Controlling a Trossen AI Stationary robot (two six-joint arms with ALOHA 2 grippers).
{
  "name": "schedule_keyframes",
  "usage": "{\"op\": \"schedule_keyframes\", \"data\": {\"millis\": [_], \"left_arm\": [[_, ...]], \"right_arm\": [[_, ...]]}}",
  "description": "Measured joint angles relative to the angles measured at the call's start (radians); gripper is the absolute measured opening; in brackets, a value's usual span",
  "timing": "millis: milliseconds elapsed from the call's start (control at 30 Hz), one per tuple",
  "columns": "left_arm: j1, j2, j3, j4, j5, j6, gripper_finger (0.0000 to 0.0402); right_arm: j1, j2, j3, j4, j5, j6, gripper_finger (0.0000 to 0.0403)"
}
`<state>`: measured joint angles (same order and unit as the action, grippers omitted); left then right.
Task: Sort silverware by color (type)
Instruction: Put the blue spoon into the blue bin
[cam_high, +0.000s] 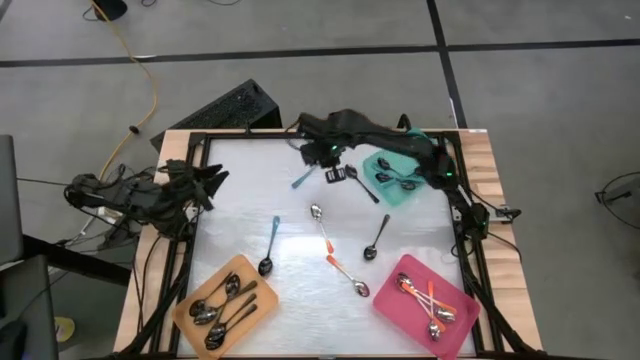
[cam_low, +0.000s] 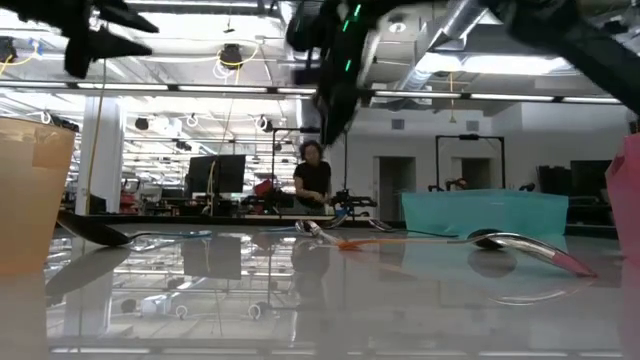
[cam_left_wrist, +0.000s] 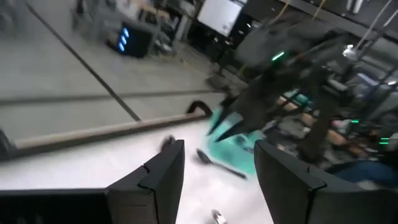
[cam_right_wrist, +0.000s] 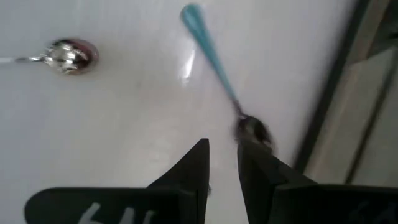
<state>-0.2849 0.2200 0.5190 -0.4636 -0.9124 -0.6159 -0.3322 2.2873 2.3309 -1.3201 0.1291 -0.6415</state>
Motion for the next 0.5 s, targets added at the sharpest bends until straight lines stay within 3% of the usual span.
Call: {"op": "schedule_keyframes", "data": {"millis": [167, 500], "left_arm": [[0.063, 0.185, 0.054, 0.077, -0.01, 0.072, 0.0172], [0.36, 0.435, 0.157, 0.073, 0.326, 0.073, 0.0172]], "right_arm": [[0.021, -0.2, 0.023, -0.001, 0.003, 0.062, 0.0092], [0.046, -0.551, 0.023, -0.041, 0.001, 0.302, 0.0092]]}}
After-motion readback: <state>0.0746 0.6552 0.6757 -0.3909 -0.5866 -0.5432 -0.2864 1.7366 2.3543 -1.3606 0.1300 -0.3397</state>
